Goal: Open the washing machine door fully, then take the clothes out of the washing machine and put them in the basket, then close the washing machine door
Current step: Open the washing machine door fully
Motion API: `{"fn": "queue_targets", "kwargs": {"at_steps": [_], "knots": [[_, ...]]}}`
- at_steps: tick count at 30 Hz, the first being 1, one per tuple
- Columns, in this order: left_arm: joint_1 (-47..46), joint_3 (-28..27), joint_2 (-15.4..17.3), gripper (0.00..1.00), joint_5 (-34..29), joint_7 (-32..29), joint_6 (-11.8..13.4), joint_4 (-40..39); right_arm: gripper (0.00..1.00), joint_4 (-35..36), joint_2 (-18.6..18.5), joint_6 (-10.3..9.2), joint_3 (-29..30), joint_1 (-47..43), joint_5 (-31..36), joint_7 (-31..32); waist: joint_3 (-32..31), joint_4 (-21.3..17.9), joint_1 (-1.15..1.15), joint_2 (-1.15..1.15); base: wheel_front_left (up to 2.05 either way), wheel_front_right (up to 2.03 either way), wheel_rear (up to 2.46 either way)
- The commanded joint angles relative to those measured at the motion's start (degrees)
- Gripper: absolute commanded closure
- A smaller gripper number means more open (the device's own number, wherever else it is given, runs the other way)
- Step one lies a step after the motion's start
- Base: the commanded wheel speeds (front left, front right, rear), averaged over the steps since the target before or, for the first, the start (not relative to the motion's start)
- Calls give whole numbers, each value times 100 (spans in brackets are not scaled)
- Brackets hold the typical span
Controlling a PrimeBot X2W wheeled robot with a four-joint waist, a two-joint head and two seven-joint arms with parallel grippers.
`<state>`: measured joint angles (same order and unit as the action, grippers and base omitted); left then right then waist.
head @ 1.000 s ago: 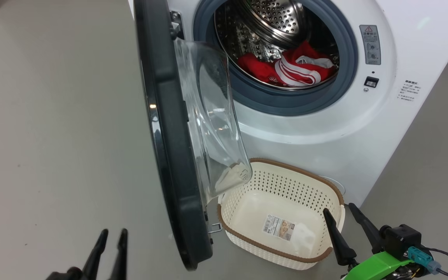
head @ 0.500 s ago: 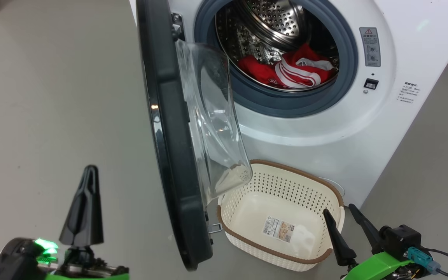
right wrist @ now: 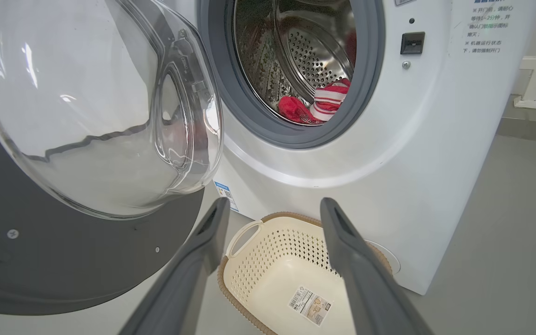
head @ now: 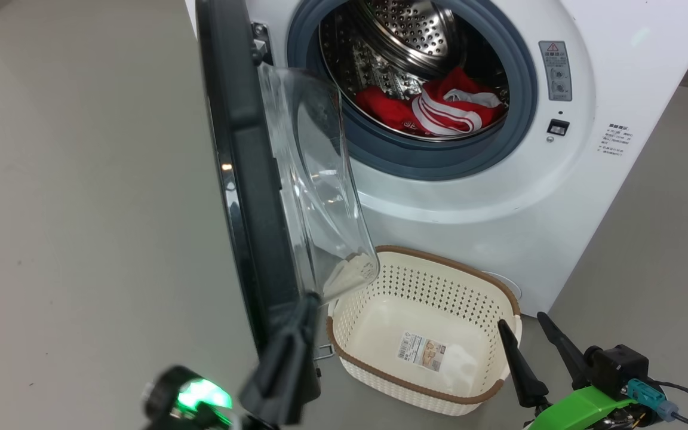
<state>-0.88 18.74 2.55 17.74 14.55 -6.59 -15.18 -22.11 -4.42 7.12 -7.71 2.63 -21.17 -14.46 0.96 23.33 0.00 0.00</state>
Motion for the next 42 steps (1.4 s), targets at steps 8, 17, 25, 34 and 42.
{"fn": "queue_targets", "kwargs": {"at_steps": [8, 17, 25, 34, 42], "knots": [[-3, 589, 32, 100, 174, 45, -61, 1191, 0, 142, -4, 36, -114, 167, -7, -53, 32, -25, 0, 0, 0, 0, 0], [-220, 352, 32, 100, 497, 45, 62, 1982, 0, 159, 2, 36, -113, 190, 27, -53, 81, -11, 0, 0, 0, 0, 0], [-304, -40, 32, 100, 631, 45, 154, 2241, 0, 188, 10, 36, -98, 181, 55, -53, 87, 56, 0, 0, 0, 0, 0], [-234, -488, 32, 100, 566, 45, 242, 2306, 0, 191, 26, 36, -120, 187, 100, -53, 117, 175, 0, 0, 0, 0, 0], [-150, -1381, 62, 100, 469, 45, 271, 2340, 0, 190, 44, 36, -144, 223, 122, -53, 154, 234, 0, 0, 0, 0, 0]]}}
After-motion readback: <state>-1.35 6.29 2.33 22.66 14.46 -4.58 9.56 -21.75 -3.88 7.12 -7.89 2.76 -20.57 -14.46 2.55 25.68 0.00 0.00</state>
